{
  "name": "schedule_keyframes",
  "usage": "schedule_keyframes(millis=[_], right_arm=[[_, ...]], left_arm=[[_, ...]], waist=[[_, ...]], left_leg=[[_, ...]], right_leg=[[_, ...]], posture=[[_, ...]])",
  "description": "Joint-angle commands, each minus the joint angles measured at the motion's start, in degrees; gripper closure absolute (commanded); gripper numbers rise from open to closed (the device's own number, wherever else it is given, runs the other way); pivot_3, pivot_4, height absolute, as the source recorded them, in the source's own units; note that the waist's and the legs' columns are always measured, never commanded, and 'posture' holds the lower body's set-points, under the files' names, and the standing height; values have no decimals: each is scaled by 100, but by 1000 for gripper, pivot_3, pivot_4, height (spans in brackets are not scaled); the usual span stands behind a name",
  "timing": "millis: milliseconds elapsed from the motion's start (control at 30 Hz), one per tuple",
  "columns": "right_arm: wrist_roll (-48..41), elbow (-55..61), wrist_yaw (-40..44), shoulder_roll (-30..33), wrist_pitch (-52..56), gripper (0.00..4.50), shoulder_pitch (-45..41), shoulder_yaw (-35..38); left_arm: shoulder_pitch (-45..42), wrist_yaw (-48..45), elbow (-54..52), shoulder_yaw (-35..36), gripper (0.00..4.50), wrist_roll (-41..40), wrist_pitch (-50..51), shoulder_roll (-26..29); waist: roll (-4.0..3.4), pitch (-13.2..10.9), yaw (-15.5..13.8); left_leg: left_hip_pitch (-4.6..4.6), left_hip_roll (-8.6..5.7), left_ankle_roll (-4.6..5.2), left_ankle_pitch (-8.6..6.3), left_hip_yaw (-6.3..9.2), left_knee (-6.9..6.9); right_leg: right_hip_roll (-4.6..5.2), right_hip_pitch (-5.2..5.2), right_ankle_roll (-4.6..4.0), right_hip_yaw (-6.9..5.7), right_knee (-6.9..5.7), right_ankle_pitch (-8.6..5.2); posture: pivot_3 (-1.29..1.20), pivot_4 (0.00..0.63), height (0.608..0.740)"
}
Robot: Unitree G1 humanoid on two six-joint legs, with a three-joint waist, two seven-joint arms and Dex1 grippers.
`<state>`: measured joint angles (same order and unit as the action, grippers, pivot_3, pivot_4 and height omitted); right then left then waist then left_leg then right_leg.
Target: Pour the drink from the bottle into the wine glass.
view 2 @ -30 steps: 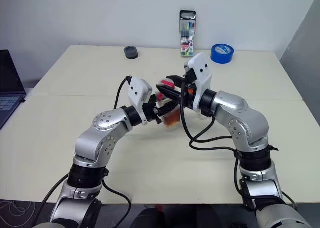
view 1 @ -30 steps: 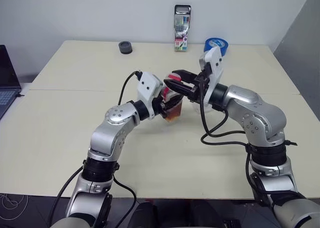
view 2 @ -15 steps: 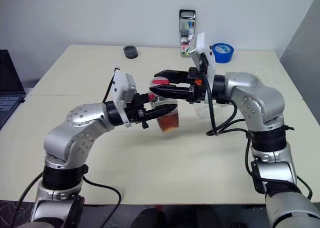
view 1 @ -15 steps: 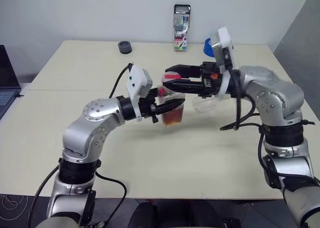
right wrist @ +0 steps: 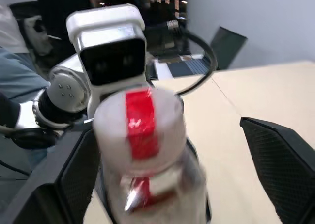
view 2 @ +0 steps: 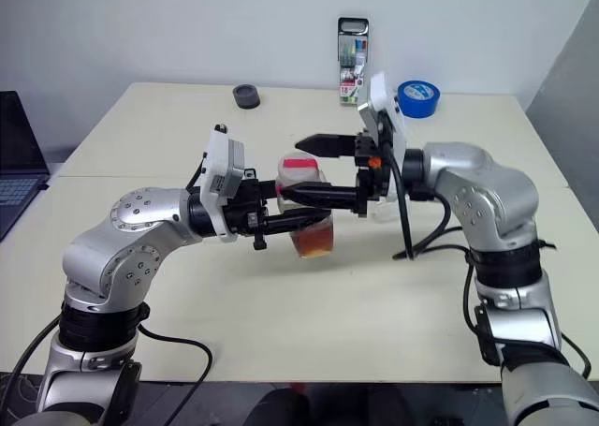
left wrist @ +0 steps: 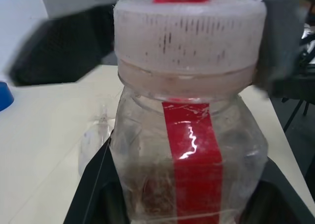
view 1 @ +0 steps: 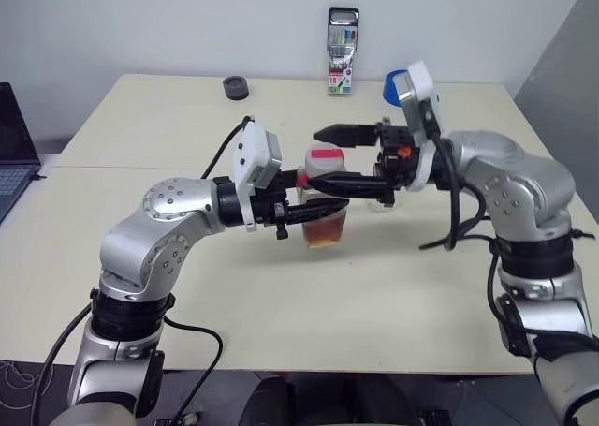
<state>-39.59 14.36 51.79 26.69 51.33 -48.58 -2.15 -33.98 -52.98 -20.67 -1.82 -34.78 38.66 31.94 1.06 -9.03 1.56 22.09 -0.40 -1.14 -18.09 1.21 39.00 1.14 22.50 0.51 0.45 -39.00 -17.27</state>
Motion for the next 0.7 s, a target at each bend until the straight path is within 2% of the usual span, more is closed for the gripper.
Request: schedule_keyframes(millis=[33,300,533,633,700], right_arm=[[-116,719,-890,-117,226,27,-19,376],[71,1432,-2600,-657,688,27,142,356],[-17,1486,-2971,-774,762,27,190,293],[-135,1441,-2878,-751,714,579,187,322],[-186,1410,-2745,-692,661,1185,196,340]], left_arm=[[-20,169,55,55,2617,197,-347,-70],[-121,692,608,-88,2617,766,-846,-512],[-226,782,710,-179,2617,853,-909,-795],[-213,707,658,-214,2617,800,-880,-788],[-200,676,620,-239,2617,782,-861,-783]], waist=[[-1,0,12],[-1,0,10],[-1,0,13],[-1,0,13],[-1,0,13]], left_leg=[[0,0,0,0,0,0],[2,0,-1,0,0,0],[6,-1,-1,1,-3,0],[6,-1,-1,1,-3,0],[6,-1,0,1,-3,0]], right_leg=[[0,1,0,0,-3,0],[-1,5,0,0,-2,0],[-1,10,0,1,-3,0],[-1,10,0,1,-3,0],[-1,10,0,1,-3,0]], posture=[[0,150,740],[0,150,740],[0,150,740],[0,150,740],[0,150,740]])
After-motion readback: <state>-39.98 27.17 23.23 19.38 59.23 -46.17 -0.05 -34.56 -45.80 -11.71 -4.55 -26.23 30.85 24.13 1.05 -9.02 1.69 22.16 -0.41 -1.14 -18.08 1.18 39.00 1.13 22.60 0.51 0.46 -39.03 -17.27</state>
